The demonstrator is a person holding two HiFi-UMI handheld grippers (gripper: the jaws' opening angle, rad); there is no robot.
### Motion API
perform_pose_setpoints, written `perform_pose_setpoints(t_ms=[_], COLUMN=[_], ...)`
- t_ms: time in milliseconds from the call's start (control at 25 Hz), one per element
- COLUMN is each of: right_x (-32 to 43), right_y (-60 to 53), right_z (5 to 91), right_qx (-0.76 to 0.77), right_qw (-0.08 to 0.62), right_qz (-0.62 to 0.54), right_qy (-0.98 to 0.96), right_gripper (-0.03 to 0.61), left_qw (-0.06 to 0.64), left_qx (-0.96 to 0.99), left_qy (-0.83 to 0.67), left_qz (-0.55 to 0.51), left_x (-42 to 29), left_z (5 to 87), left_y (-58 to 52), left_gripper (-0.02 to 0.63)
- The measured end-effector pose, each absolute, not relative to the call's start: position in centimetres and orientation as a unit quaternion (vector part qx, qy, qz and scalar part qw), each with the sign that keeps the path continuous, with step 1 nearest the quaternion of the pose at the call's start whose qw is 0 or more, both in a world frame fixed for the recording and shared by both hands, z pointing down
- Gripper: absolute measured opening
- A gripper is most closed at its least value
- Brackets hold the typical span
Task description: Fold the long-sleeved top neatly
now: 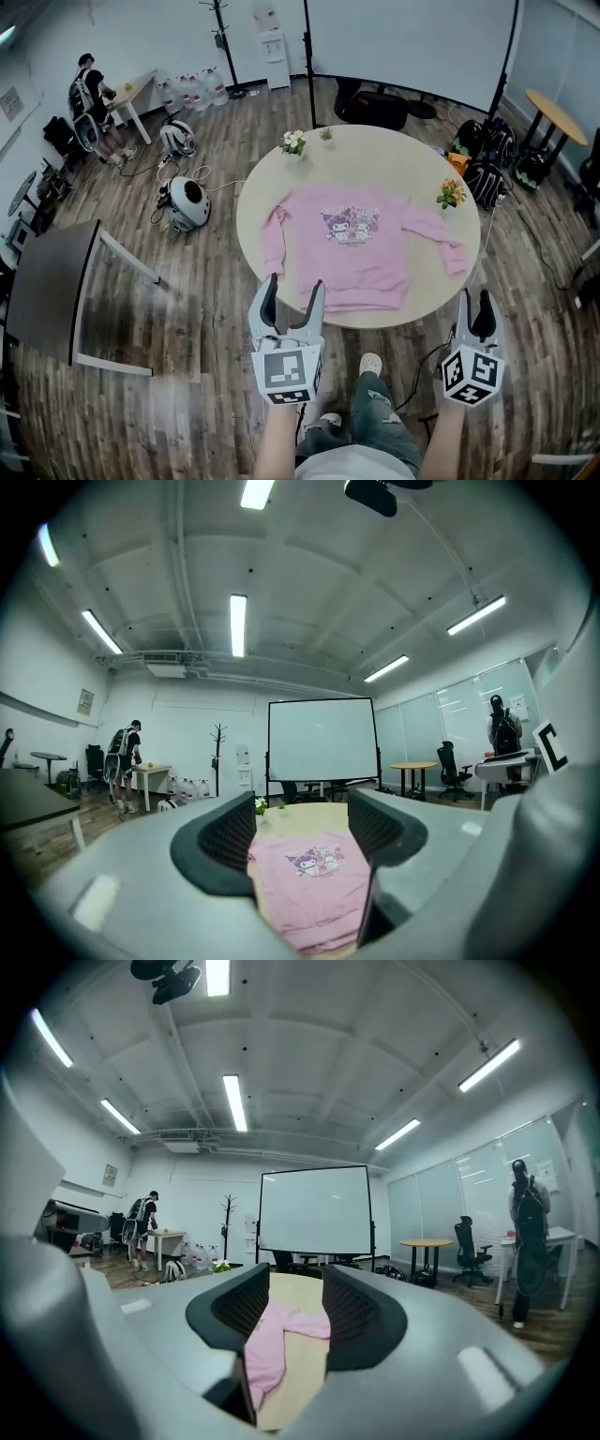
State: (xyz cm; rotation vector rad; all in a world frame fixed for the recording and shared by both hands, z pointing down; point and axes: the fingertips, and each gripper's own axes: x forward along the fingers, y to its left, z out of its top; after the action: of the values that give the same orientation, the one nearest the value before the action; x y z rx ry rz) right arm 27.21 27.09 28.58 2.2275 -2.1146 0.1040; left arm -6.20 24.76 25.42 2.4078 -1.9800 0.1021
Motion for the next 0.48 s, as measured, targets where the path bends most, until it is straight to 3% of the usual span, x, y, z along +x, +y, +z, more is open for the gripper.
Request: perform_pose_setpoints(t_ms=[480], right_x=[33.1], right_y=[12.8], right_z=[27.9], right_qx=[0.707], right_qw=[0.032], right_qz=[0.037], right_qy=[-0.706], right_gripper=[0.199], left_qw=[-0.001], left_qx=[0.754], left_qy=[-0.655], left_qz=[0.043], left_x=[-0.4], left_z=[24.5], left_y=[12.6], left_gripper=[0.298])
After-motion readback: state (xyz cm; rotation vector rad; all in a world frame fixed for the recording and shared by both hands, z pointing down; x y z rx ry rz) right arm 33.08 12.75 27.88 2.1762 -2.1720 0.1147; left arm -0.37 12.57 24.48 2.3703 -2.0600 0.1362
